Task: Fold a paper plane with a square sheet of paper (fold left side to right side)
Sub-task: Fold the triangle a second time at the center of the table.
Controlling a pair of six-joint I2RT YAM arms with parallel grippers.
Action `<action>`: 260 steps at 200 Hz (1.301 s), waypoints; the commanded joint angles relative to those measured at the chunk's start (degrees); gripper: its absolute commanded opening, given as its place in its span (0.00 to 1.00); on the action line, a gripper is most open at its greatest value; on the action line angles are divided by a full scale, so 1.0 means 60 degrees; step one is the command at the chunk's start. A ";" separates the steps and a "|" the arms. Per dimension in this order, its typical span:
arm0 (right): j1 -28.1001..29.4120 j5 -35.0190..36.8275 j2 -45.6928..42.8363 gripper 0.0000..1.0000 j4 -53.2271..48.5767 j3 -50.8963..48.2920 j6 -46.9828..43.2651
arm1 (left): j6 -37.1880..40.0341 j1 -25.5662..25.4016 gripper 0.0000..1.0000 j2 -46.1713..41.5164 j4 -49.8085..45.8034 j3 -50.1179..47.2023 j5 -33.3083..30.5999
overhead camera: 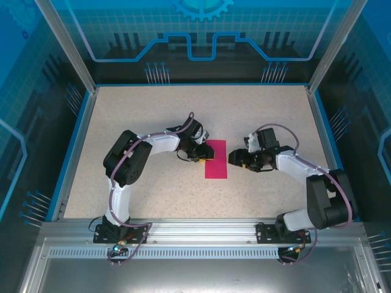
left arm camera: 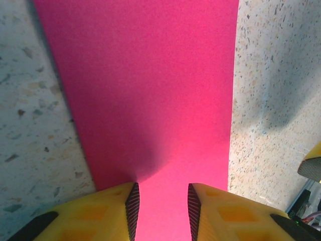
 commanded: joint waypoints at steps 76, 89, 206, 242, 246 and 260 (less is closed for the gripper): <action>0.0679 -0.0192 0.1617 0.46 -0.0983 0.1055 0.0533 | 0.0048 -0.0077 0.34 -0.0337 -0.0056 -0.0702 -0.0209; 0.0754 -0.0191 0.1610 0.46 -0.1118 0.0976 0.0631 | 0.0039 -0.0084 0.34 -0.0355 -0.0025 -0.0757 -0.0202; 0.1158 -0.0483 0.1915 0.44 -0.0816 0.0630 0.1023 | -0.0004 -0.0171 0.34 -0.0371 0.0096 -0.0812 -0.0212; 0.1291 -0.0574 0.2169 0.44 -0.0649 0.0654 0.1100 | -0.0006 -0.0178 0.34 -0.0370 0.0095 -0.0813 -0.0212; 0.1299 -0.0600 0.2195 0.44 -0.0628 0.0652 0.1117 | -0.0002 -0.0174 0.34 -0.0378 0.0096 -0.0812 -0.0212; 0.1331 -0.0651 0.2231 0.44 -0.0513 0.0654 0.1183 | -0.0004 -0.0172 0.34 -0.0370 0.0096 -0.0799 -0.0215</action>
